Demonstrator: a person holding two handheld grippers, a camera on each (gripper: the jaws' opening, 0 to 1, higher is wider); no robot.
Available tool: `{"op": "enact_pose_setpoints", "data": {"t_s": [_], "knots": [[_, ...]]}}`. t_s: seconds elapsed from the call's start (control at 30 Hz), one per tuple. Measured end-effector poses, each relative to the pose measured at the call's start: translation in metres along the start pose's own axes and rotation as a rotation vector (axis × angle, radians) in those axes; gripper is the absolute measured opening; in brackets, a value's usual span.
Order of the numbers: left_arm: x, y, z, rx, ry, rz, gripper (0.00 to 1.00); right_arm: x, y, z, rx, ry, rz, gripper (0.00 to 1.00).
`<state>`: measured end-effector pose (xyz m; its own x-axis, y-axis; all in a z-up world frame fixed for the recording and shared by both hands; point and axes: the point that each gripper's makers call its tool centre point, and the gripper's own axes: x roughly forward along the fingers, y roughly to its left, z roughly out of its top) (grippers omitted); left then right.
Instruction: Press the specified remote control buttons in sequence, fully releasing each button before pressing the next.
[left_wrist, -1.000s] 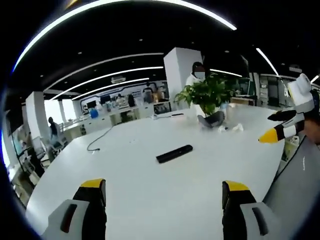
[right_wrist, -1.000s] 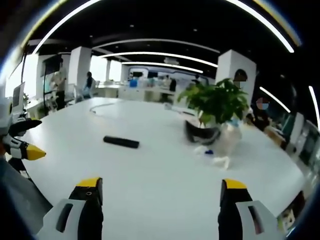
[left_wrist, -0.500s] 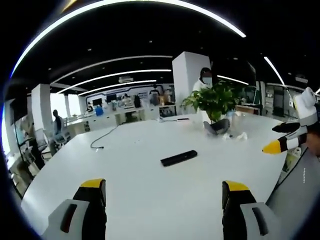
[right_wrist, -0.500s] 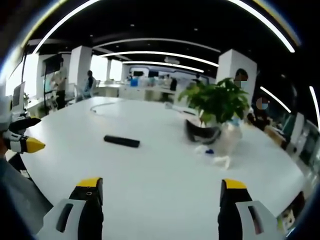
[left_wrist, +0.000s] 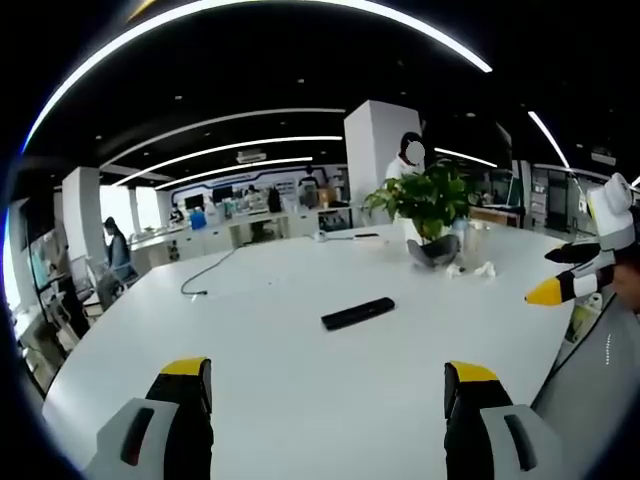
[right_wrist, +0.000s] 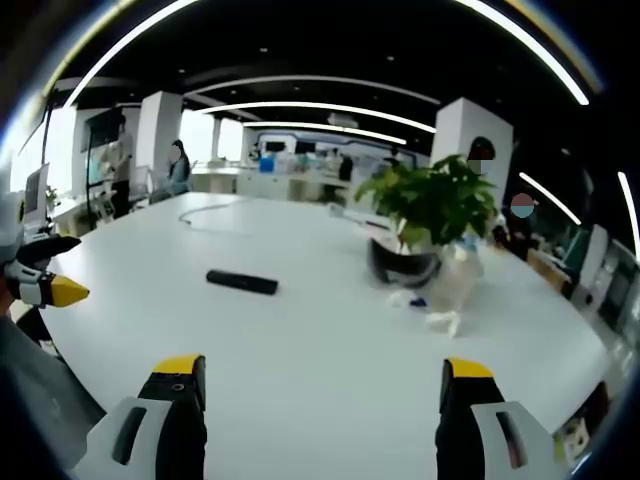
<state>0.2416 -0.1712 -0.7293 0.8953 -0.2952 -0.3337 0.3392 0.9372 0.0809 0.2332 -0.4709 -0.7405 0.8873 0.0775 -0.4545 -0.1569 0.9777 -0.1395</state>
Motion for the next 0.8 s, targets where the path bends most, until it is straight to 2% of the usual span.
{"op": "enact_pose_setpoints", "data": {"t_s": [0.8], "knots": [[0.0013,-0.0033,-0.004,0.018,0.018,-0.014,1.0,0.0008,0.0015,-0.002,-0.02,0.008,0.0,0.95]]}}
